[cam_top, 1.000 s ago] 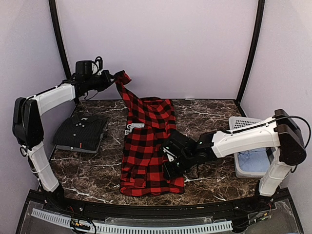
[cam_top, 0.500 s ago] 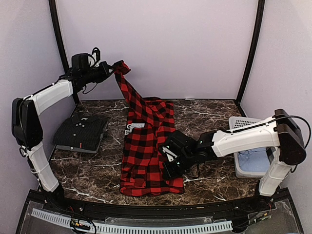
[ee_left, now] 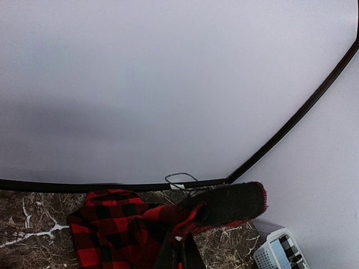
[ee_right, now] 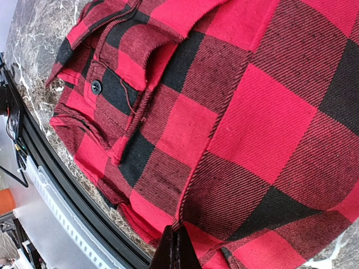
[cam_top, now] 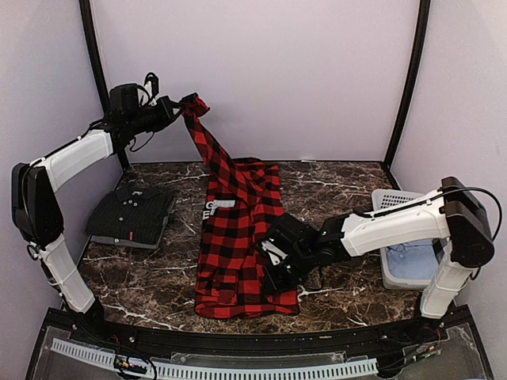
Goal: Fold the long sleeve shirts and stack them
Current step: Fold the 1/3-folded shirt at the center of the board.
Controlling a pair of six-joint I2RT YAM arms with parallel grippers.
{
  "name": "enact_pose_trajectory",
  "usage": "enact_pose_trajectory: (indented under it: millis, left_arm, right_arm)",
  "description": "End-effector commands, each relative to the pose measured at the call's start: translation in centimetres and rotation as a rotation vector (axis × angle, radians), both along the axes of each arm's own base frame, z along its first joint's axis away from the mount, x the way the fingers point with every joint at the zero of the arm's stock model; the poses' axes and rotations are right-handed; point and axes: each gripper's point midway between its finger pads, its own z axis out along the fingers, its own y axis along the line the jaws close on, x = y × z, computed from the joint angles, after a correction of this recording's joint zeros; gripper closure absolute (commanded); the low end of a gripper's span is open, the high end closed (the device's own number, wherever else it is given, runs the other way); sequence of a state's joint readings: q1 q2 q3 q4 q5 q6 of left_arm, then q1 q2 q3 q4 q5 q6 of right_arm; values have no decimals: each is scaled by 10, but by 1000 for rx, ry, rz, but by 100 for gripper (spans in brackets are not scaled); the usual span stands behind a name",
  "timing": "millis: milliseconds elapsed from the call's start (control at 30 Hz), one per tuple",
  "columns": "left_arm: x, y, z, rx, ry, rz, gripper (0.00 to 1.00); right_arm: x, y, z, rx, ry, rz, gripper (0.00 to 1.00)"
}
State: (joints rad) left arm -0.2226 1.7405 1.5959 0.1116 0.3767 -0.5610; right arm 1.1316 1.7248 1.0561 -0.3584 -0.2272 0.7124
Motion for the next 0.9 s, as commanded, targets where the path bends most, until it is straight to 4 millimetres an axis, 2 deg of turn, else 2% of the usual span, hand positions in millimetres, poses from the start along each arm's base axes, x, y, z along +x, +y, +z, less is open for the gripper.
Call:
enact_pose_trajectory:
  millis: [0, 367, 600, 667, 733, 867]
  left_arm:
    - [-18, 2, 41, -24, -118, -24, 100]
    - [-4, -19, 33, -78, -88, -130, 100]
    - [-1, -16, 25, -76, -62, -105, 100]
    - [0, -12, 20, -62, -49, -80, 100]
    - [0, -8, 17, -46, -39, -55, 100]
    - [-2, -3, 9, -31, -17, -26, 100]
  right_arm:
    - [-2, -1, -9, -1, 16, 6, 100]
    - [6, -10, -3, 4, -13, -51, 100]
    - [1, 3, -1, 54, 11, -9, 100]
    - [0, 6, 3, 69, 6, 2, 91]
    - [2, 6, 9, 73, -10, -3, 75]
    - [10, -12, 21, 42, -68, -49, 58]
